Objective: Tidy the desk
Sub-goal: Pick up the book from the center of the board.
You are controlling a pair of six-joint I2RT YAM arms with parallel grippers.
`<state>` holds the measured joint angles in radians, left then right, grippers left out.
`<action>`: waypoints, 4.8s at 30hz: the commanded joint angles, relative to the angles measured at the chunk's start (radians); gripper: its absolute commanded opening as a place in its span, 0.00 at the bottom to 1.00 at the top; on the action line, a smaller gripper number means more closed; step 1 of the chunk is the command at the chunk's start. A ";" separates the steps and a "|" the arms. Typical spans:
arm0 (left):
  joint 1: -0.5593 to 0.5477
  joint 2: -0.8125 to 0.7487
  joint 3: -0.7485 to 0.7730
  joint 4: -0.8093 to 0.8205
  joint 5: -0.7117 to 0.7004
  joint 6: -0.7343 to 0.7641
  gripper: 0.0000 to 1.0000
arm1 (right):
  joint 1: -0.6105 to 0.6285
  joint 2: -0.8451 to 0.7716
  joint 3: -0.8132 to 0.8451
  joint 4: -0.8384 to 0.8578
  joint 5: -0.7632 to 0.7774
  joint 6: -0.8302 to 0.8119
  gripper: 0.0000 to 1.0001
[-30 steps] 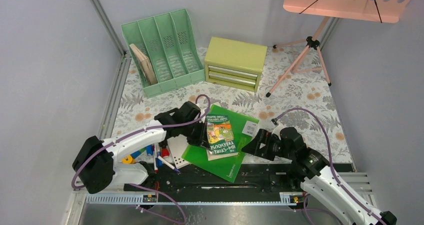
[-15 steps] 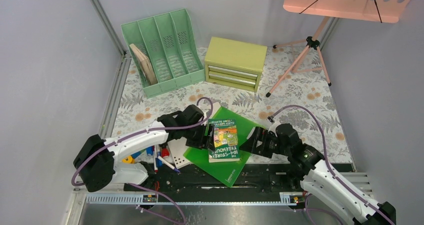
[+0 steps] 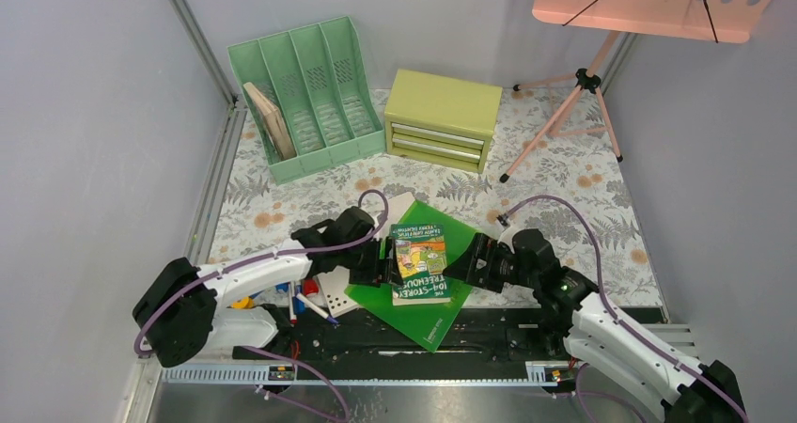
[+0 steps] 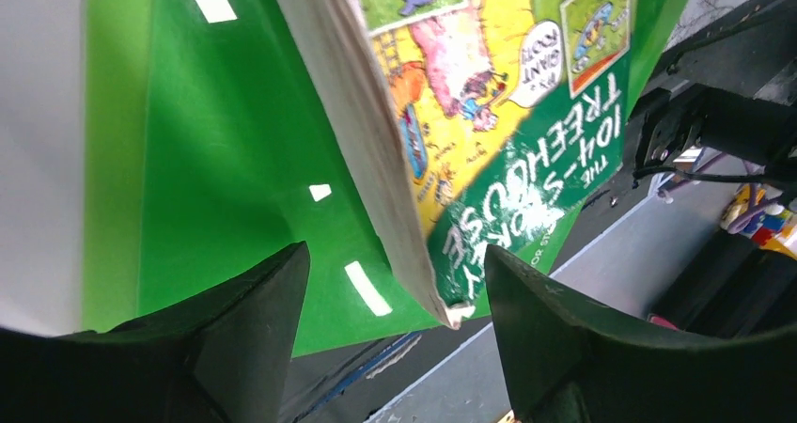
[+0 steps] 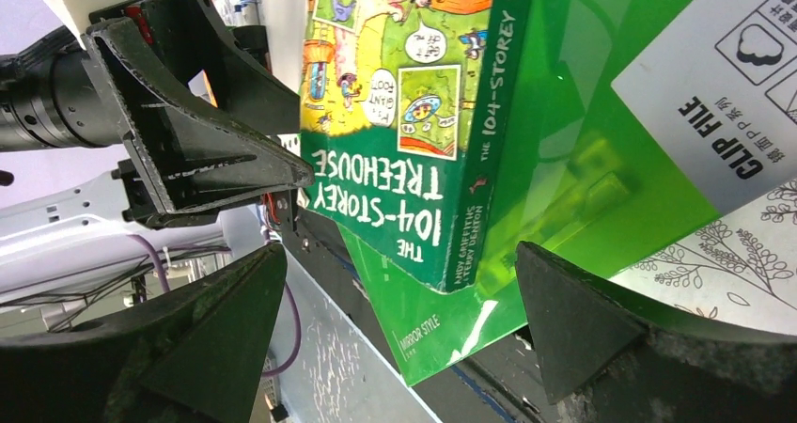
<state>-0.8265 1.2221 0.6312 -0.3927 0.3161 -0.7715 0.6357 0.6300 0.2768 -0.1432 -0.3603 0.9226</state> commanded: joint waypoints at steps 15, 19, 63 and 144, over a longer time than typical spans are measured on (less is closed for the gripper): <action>0.064 0.094 -0.123 0.244 0.082 -0.077 0.37 | -0.002 0.196 -0.103 0.272 -0.053 0.080 0.99; 0.064 0.108 -0.119 0.235 0.068 -0.072 0.31 | -0.001 0.253 -0.119 0.322 -0.064 0.087 0.99; 0.005 0.027 -0.120 0.314 0.042 -0.069 0.11 | -0.001 0.568 -0.167 0.977 -0.288 0.230 0.40; -0.006 -0.291 -0.097 0.704 0.314 -0.166 0.00 | -0.001 -0.201 0.088 0.178 -0.291 -0.049 0.77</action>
<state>-0.8276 0.9562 0.5285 0.2028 0.5549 -0.9321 0.6323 0.4271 0.3111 -0.0410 -0.6933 0.8890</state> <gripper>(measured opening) 0.273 0.662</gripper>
